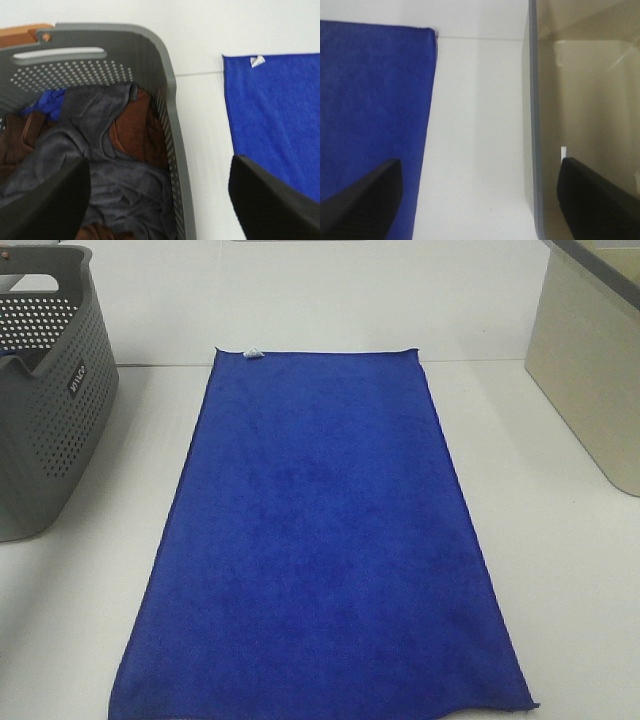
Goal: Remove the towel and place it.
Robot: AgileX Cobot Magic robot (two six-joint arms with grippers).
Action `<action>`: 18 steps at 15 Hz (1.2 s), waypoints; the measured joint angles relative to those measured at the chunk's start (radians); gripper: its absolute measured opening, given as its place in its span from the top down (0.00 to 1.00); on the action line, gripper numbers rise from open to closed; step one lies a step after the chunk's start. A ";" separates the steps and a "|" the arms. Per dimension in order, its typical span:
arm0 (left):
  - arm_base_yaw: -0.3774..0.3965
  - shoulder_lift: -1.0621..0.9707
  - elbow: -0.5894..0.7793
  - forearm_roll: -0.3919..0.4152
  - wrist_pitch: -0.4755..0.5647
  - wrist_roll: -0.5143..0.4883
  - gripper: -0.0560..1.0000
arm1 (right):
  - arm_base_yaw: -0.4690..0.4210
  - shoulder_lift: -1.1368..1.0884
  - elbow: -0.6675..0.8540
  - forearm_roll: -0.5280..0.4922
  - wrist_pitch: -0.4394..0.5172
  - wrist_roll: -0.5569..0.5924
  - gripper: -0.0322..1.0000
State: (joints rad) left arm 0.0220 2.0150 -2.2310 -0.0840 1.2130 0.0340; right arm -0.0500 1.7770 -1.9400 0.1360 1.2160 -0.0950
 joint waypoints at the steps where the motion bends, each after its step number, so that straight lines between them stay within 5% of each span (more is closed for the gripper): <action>1: 0.000 -0.105 0.144 0.004 -0.002 0.004 0.26 | 0.000 -0.096 0.117 -0.002 -0.001 0.001 0.18; 5: 0.000 -0.548 0.662 0.049 0.005 0.028 0.26 | 0.000 -0.515 0.570 -0.020 0.002 0.045 0.18; 10: 0.000 -0.955 1.029 0.188 0.007 0.016 0.26 | 0.000 -0.996 1.021 0.001 0.003 0.067 0.18; 18: 0.000 -1.566 1.443 0.232 -0.057 -0.002 0.26 | 0.000 -1.508 1.176 -0.020 0.004 -0.005 0.19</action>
State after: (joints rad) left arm 0.0220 0.4490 -0.7880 0.1480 1.1560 0.0320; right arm -0.0500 0.2690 -0.7640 0.1160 1.2200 -0.1000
